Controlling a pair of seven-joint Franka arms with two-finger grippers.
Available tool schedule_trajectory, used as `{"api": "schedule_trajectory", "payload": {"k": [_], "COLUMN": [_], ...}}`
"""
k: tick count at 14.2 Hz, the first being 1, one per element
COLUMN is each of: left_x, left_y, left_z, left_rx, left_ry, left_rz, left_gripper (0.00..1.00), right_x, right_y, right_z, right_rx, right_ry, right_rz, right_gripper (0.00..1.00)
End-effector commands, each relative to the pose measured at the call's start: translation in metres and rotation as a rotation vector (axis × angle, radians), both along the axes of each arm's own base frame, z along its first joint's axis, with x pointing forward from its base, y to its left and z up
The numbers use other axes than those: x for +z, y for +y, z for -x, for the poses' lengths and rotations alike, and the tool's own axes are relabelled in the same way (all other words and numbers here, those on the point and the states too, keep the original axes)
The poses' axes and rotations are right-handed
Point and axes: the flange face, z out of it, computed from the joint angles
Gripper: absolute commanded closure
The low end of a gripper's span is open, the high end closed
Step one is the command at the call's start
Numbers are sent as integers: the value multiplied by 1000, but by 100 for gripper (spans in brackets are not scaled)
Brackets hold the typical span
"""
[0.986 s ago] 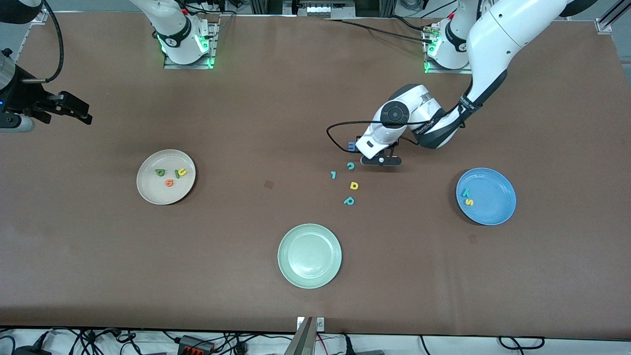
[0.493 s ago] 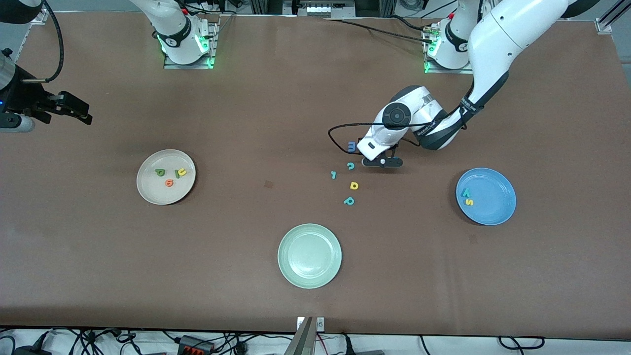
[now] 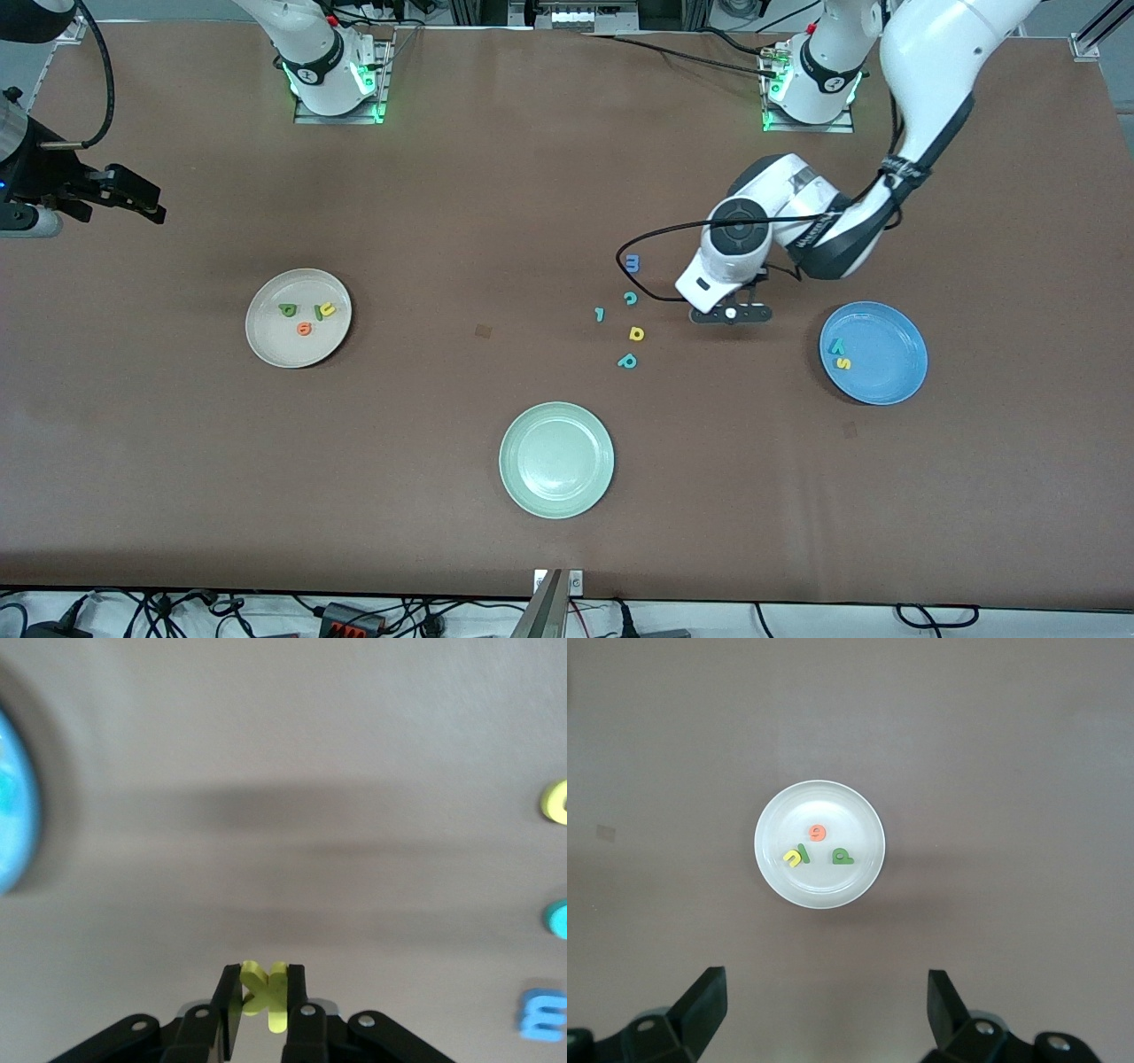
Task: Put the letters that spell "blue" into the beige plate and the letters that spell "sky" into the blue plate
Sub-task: 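Carry the yellow k over the blue plate and open the left gripper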
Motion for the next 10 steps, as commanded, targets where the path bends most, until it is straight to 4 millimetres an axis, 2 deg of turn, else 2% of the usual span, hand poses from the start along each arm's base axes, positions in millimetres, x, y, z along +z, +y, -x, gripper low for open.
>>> {"api": "schedule_trajectory", "payload": {"k": [1, 3, 4, 7, 8, 9, 10], "left_x": [6, 5, -1, -24, -33, -33, -27], "left_y": [78, 132, 149, 189, 203, 209, 209], "left_z": [-37, -51, -55, -61, -63, -65, -71], "left_rx": [-123, -174, -190, -246, -282, -302, -307], "left_ry": [55, 81, 93, 95, 108, 109, 95], "left_rz": [43, 76, 89, -13, -15, -10, -8], "left_gripper": [94, 94, 94, 94, 88, 63, 8], "right_x": [2, -1, -1, -1, -1, -2, -2], "right_y": [0, 1, 1, 1, 1, 1, 1], "right_z": [3, 2, 1, 1, 2, 2, 1], "right_rx": [5, 7, 7, 7, 7, 7, 7], "right_ry": [3, 4, 4, 4, 6, 6, 6], "right_rz": [11, 11, 11, 11, 11, 11, 11], "right_gripper": [0, 0, 0, 0, 0, 0, 0]}}
